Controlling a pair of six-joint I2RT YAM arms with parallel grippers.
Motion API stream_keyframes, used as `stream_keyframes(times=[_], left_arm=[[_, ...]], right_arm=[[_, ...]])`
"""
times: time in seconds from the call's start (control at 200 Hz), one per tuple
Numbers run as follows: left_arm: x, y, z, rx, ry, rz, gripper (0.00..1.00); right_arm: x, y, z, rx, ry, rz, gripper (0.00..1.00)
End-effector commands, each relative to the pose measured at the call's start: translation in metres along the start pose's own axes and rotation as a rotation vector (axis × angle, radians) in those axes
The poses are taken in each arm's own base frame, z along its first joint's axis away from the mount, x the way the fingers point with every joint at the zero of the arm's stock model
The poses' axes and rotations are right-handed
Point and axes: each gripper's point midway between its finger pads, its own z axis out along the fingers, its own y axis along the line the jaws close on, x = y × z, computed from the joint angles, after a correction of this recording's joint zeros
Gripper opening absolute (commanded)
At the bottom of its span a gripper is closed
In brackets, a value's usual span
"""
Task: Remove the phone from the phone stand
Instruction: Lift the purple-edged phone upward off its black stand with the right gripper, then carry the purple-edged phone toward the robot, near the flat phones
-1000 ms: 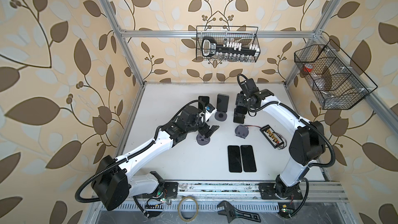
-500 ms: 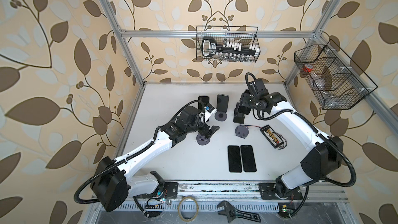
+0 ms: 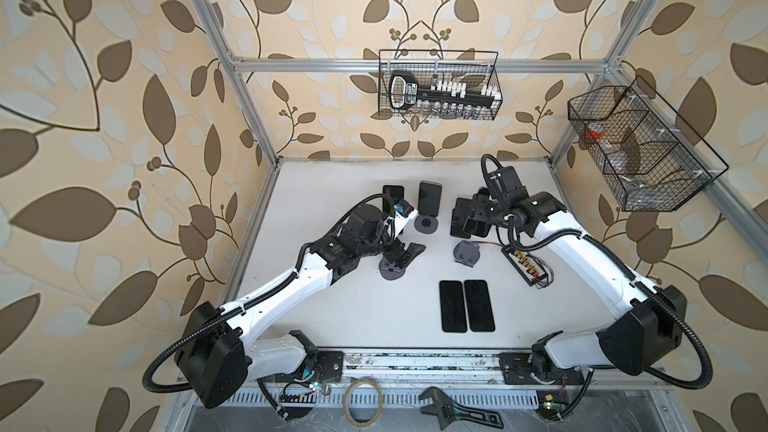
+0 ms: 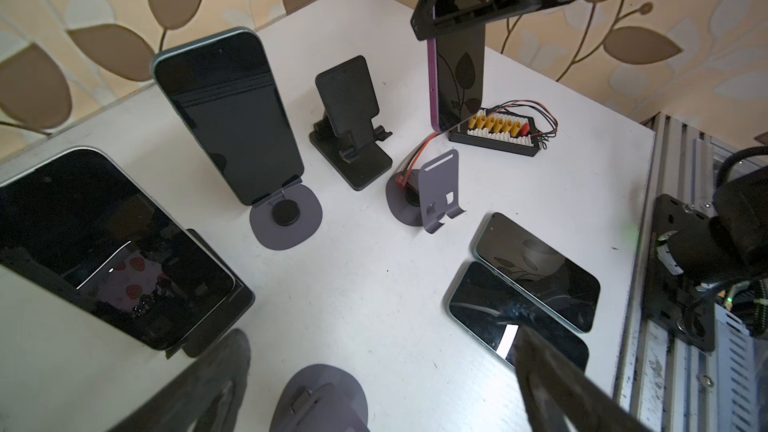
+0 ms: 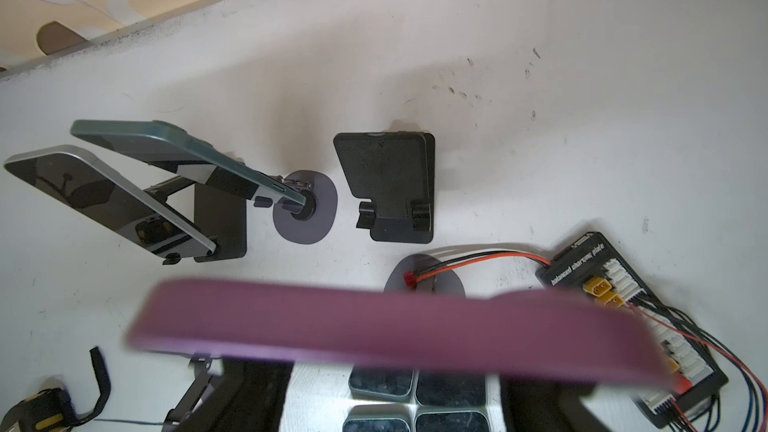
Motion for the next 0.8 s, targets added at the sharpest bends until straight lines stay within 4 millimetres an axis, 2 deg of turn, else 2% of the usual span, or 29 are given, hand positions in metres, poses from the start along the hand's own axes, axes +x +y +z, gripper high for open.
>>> stream_keyframes(times=[0.0, 0.5, 0.795], left_arm=[[-0.024, -0.010, -0.005, 0.041, -0.045, 0.004, 0.99], [-0.035, -0.014, -0.006, 0.053, -0.061, -0.067, 0.99], [-0.032, -0.034, -0.014, 0.080, -0.019, -0.106, 0.95]], right_arm=[[0.001, 0.000, -0.010, -0.018, -0.020, 0.013, 0.70], [0.012, -0.004, -0.022, -0.040, -0.023, 0.013, 0.70], [0.019, -0.001, -0.035, -0.065, -0.018, 0.009, 0.70]])
